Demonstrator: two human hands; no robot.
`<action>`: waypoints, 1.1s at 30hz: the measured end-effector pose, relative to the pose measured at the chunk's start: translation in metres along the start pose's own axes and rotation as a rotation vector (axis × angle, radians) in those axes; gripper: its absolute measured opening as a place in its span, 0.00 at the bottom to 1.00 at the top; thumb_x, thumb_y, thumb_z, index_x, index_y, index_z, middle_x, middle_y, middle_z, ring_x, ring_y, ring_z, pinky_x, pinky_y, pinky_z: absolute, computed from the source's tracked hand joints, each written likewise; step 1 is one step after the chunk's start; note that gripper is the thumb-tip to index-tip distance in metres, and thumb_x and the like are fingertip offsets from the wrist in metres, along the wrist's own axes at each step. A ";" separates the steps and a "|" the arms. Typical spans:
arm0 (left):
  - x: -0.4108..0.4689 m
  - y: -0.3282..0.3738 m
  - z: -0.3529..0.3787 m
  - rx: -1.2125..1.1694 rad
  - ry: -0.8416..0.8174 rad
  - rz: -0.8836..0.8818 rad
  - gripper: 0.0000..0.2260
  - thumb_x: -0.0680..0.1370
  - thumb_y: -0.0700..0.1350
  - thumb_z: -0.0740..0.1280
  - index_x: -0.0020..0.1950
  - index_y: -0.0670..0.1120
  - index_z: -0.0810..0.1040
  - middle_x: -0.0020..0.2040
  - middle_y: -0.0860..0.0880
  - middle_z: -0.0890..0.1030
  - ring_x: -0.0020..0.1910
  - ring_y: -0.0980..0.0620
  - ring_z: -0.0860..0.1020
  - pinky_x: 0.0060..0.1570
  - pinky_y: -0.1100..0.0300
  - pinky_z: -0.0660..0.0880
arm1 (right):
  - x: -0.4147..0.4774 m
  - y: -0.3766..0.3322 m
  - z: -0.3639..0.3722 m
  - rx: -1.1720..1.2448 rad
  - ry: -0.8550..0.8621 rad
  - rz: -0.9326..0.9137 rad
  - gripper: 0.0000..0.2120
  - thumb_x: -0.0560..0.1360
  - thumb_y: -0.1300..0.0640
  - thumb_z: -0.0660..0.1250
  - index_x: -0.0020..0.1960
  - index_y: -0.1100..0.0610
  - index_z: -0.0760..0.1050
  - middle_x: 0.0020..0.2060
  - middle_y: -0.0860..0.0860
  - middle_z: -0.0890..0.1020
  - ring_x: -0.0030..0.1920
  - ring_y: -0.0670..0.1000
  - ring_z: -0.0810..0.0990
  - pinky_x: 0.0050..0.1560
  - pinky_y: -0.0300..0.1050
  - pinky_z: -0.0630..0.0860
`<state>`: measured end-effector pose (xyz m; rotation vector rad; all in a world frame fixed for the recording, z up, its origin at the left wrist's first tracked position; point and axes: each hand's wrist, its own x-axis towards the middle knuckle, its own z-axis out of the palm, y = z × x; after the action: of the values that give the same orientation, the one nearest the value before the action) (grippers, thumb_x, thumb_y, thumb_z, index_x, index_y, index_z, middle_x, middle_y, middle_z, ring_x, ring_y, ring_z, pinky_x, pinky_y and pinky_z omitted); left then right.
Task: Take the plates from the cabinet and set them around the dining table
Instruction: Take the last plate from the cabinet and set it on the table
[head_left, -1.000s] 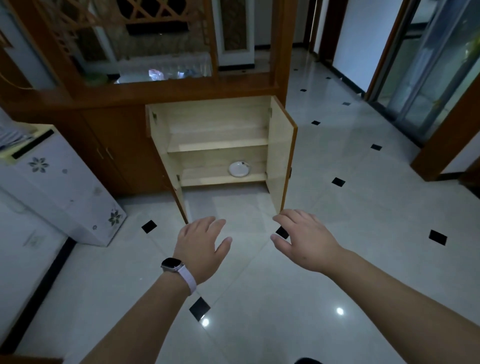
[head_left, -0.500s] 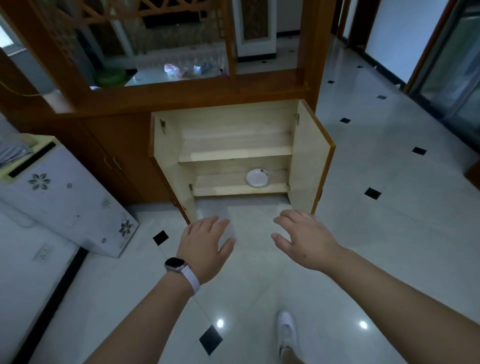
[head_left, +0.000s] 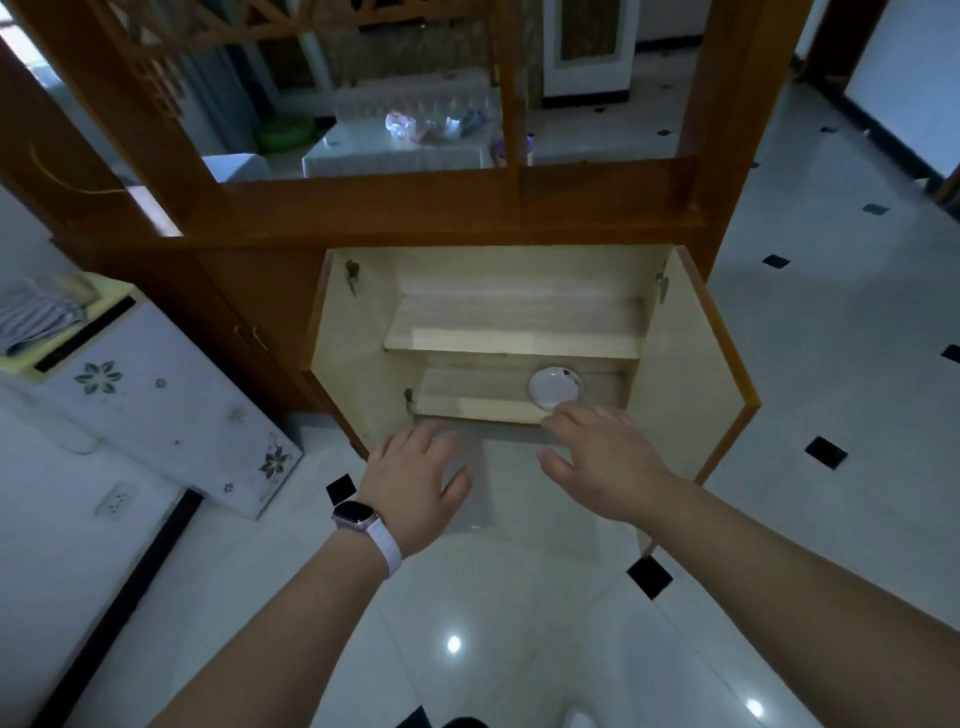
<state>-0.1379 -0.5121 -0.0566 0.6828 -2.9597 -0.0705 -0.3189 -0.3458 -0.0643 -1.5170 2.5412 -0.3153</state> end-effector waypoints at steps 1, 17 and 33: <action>0.008 -0.005 0.000 0.002 0.003 -0.006 0.23 0.77 0.59 0.54 0.66 0.50 0.73 0.63 0.47 0.77 0.59 0.44 0.75 0.58 0.52 0.68 | 0.010 0.000 -0.001 0.001 0.000 -0.007 0.31 0.73 0.36 0.45 0.67 0.49 0.70 0.64 0.47 0.73 0.64 0.52 0.70 0.64 0.50 0.64; 0.176 -0.107 0.051 -0.068 -0.068 0.108 0.24 0.76 0.59 0.53 0.65 0.48 0.75 0.63 0.43 0.77 0.61 0.42 0.75 0.61 0.46 0.70 | 0.160 0.021 0.014 0.028 -0.029 0.190 0.35 0.71 0.35 0.42 0.68 0.50 0.71 0.66 0.47 0.74 0.66 0.52 0.70 0.65 0.53 0.66; 0.323 -0.158 0.129 -0.175 -0.165 0.193 0.26 0.75 0.60 0.51 0.64 0.49 0.76 0.62 0.46 0.77 0.60 0.43 0.74 0.59 0.48 0.68 | 0.283 0.041 0.044 -0.016 -0.037 0.343 0.32 0.74 0.37 0.47 0.66 0.53 0.75 0.65 0.51 0.76 0.65 0.54 0.73 0.64 0.50 0.66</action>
<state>-0.3719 -0.7932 -0.1666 0.3850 -3.1084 -0.3825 -0.4758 -0.5812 -0.1265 -1.0506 2.7151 -0.2163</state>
